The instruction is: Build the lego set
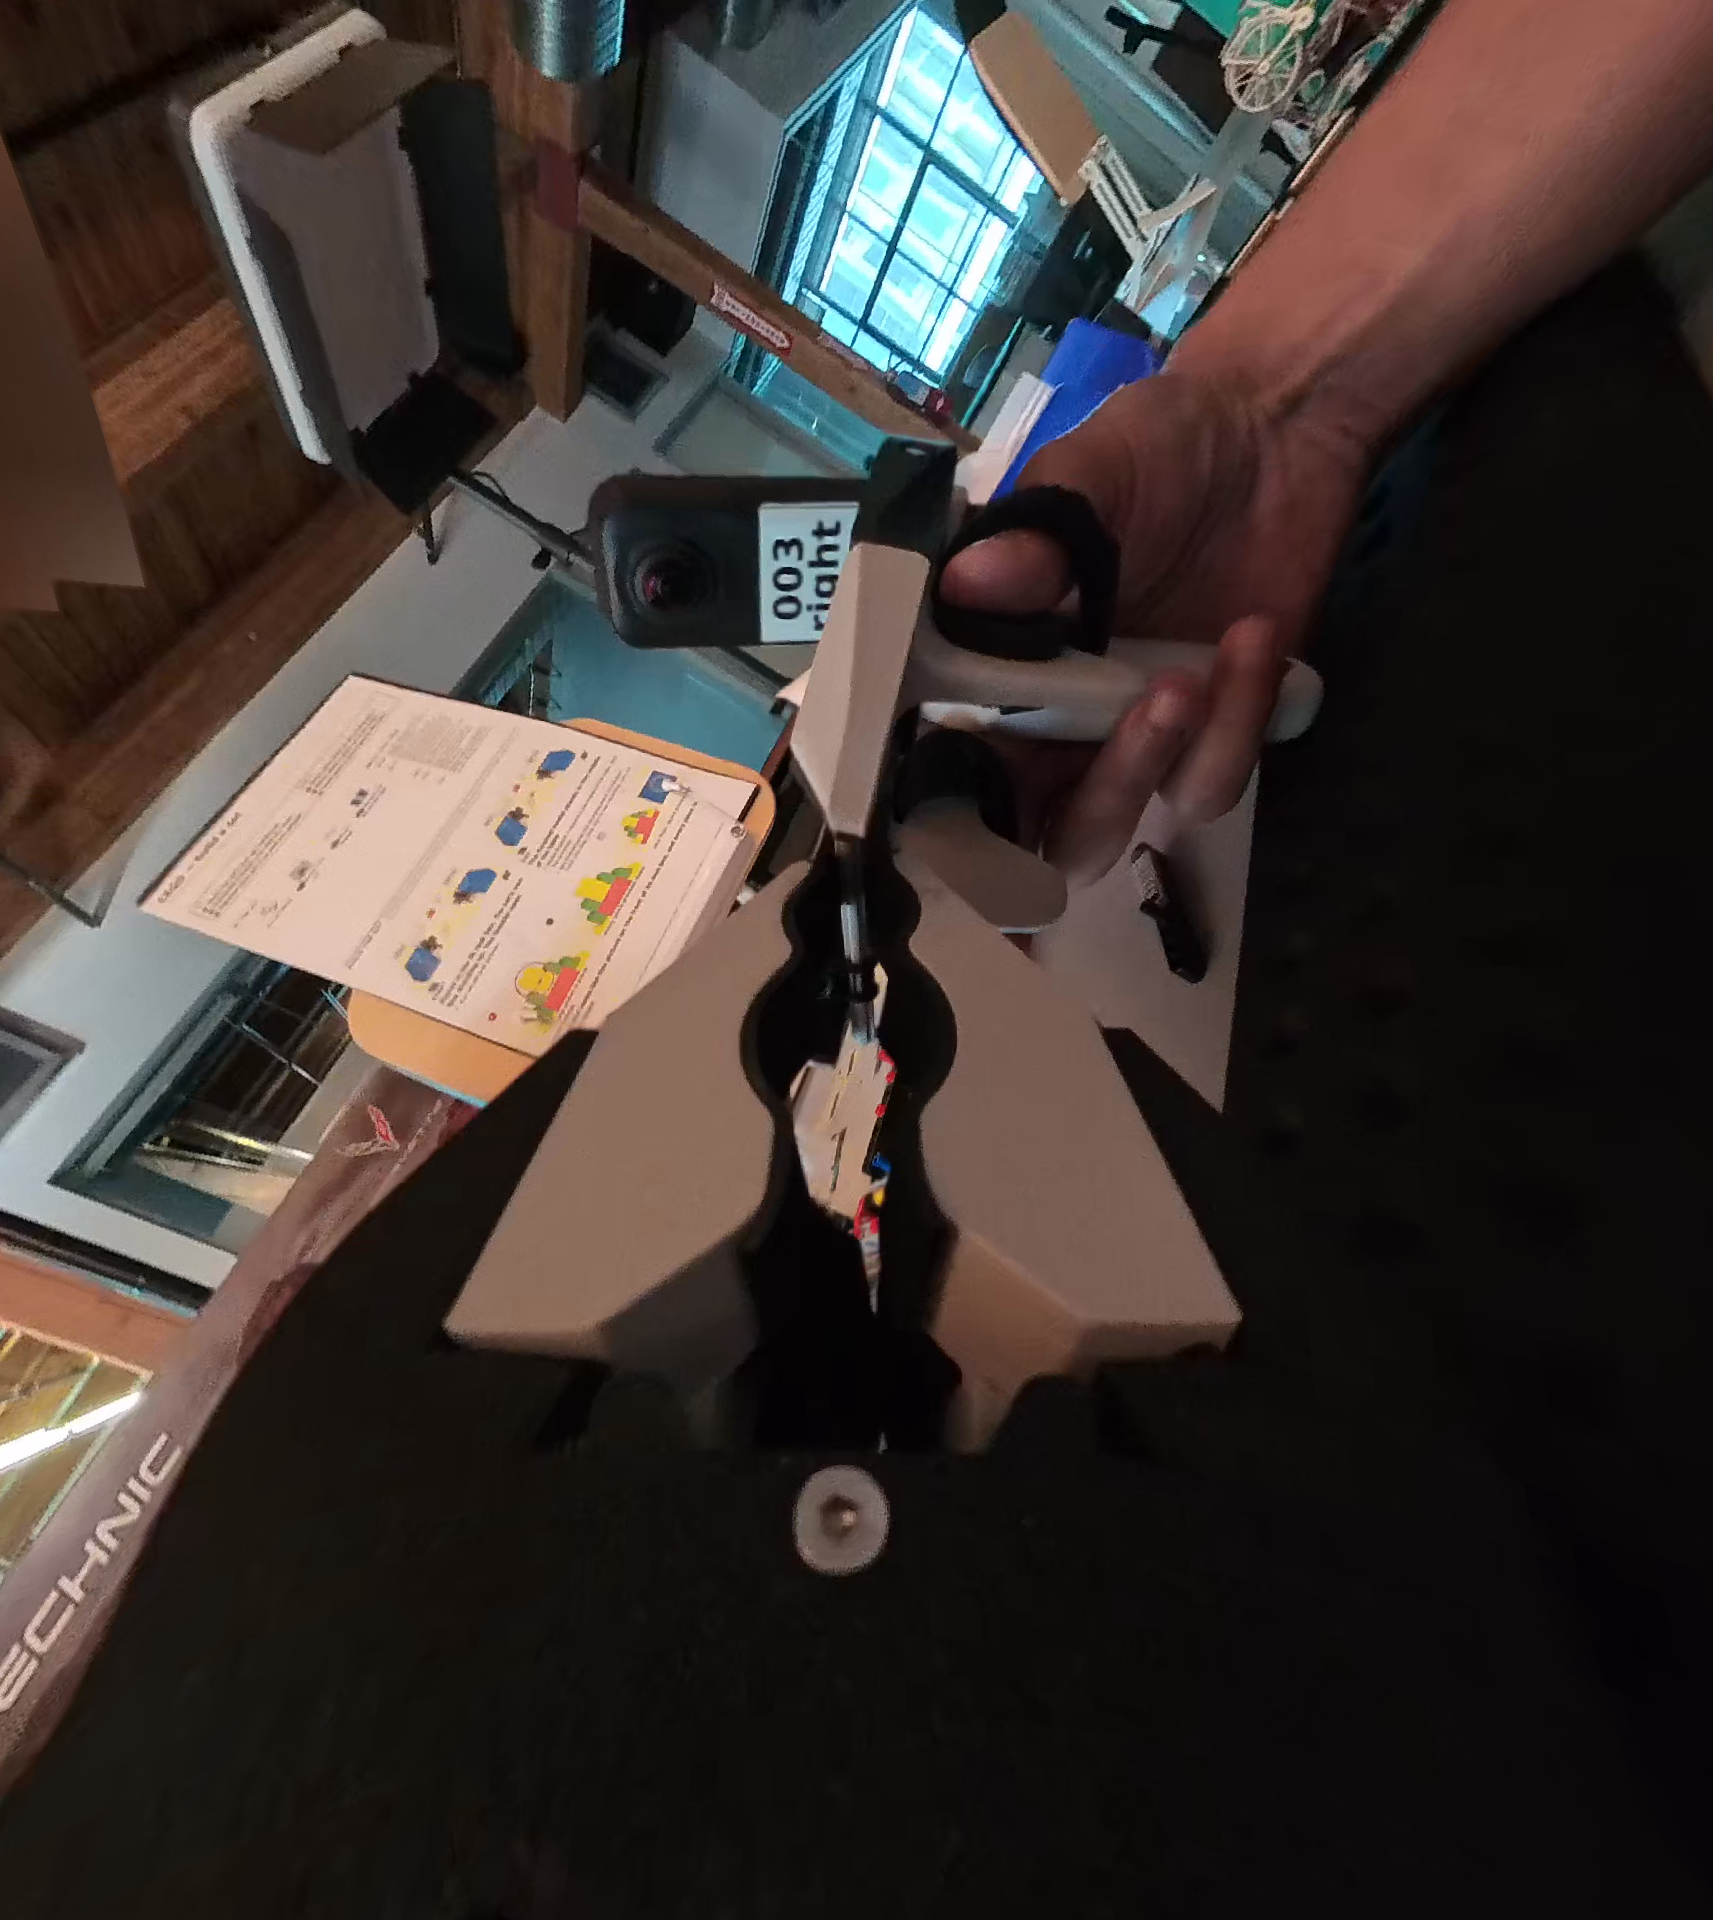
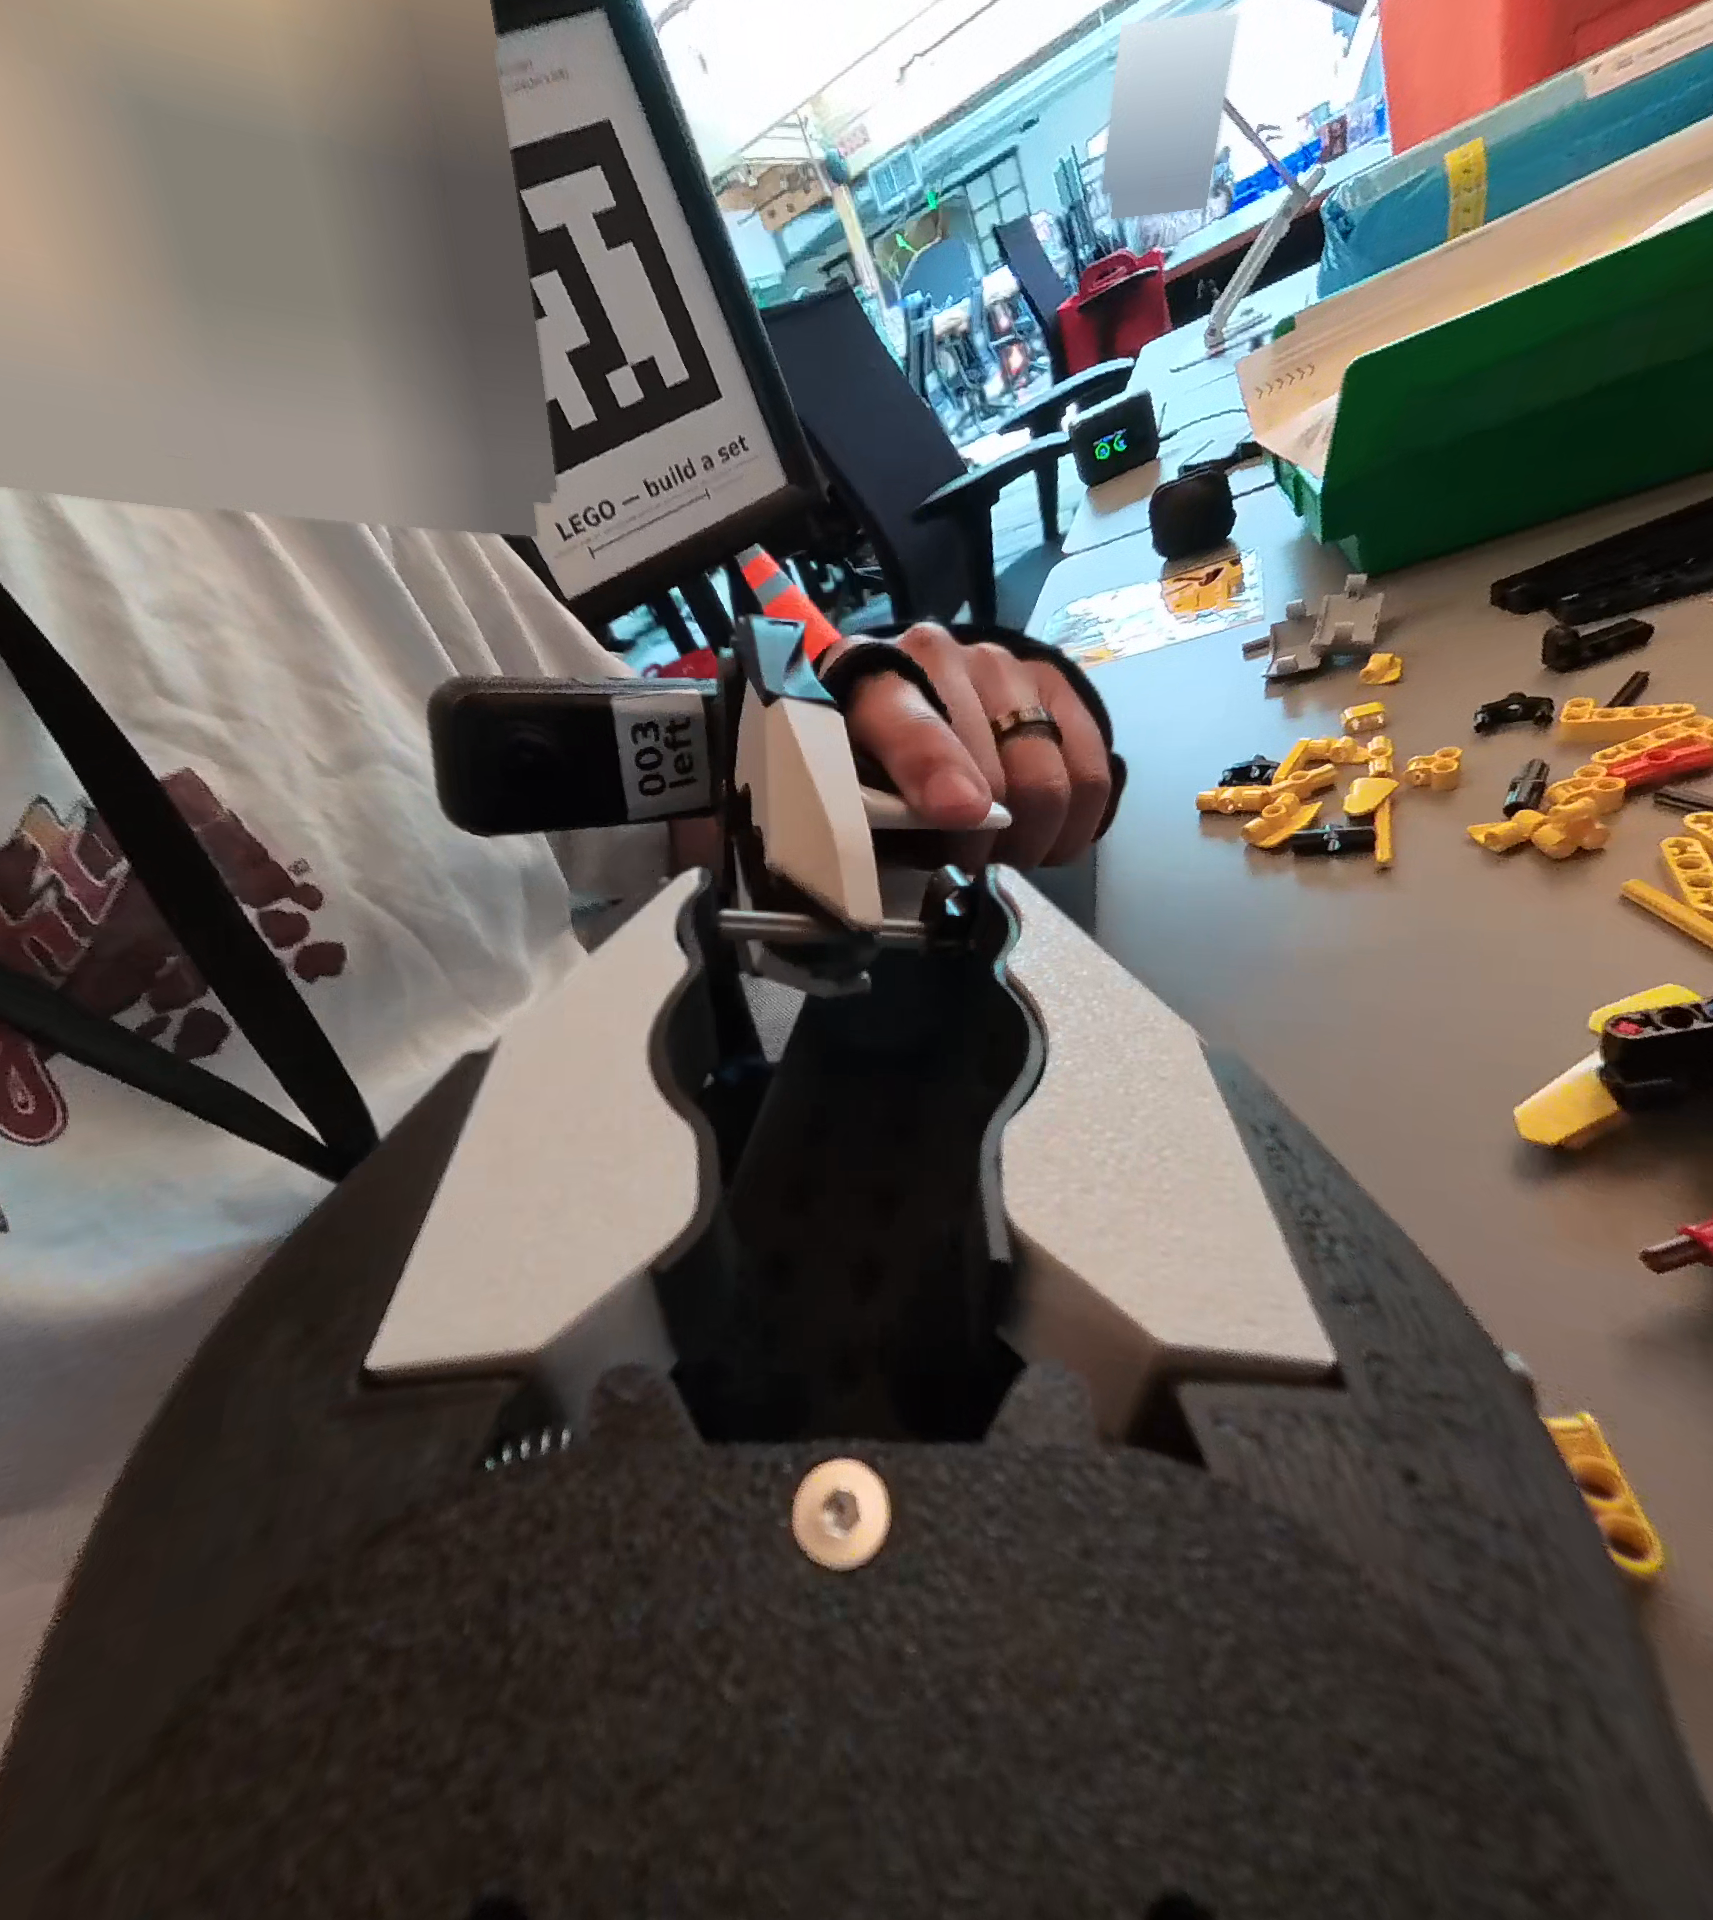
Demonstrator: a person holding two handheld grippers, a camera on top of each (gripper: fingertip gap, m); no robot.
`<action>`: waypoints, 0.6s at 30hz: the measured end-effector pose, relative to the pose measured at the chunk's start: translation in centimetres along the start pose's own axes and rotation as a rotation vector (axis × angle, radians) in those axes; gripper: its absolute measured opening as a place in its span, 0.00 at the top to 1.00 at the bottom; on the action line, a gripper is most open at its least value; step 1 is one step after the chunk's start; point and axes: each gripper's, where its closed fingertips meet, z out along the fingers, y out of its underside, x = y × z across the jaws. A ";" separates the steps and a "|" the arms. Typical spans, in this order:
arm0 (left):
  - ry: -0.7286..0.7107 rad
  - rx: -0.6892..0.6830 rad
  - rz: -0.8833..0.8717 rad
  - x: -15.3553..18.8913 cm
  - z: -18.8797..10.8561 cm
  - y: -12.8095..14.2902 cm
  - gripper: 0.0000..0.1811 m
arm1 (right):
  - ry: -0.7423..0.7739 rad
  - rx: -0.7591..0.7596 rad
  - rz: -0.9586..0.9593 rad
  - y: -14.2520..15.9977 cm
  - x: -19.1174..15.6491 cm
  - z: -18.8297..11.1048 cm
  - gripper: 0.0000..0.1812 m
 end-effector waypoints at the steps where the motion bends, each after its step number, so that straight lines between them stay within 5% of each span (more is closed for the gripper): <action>1: -0.006 -0.006 -0.015 -0.2 0.0 0.1 0.99 | -0.011 0.006 0.014 -0.2 0.1 0.1 0.74; 8: 0.000 0.003 -0.061 -0.7 -0.4 0.4 0.99 | -0.100 -0.002 0.054 -0.6 0.0 0.5 0.73; 18: -0.009 -0.036 -0.043 -1.0 -0.4 1.6 0.99 | -0.031 0.008 0.038 -0.8 1.3 0.8 0.74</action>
